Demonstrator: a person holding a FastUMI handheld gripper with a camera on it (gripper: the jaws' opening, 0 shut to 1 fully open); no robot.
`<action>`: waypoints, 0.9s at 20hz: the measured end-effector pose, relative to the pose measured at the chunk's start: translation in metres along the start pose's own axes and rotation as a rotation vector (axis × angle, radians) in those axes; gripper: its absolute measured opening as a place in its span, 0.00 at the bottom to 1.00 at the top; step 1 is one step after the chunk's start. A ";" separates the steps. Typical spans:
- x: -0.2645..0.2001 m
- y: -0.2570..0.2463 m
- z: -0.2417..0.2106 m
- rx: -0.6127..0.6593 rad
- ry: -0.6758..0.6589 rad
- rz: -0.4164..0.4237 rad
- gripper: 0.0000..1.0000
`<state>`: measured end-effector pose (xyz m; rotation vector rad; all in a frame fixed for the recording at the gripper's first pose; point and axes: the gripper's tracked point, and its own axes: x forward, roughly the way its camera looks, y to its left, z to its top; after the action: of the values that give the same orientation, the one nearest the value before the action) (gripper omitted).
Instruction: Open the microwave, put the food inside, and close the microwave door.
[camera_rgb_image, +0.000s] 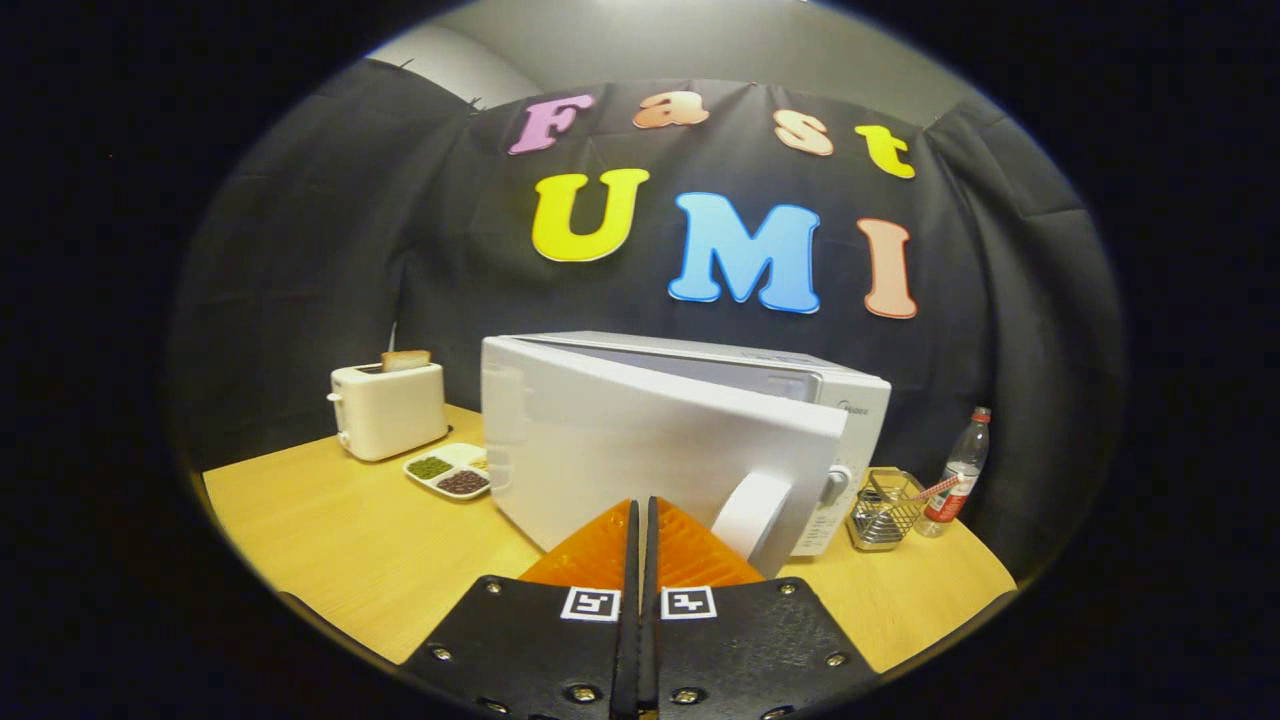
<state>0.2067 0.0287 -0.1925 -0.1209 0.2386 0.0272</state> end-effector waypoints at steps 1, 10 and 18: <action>0.008 -0.010 0.000 0.007 0.006 -0.022 0.01; 0.071 -0.063 0.011 -0.007 -0.017 -0.150 0.01; 0.117 -0.059 0.012 -0.046 -0.037 -0.242 0.01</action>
<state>0.3253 -0.0270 -0.2018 -0.1939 0.1852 -0.2052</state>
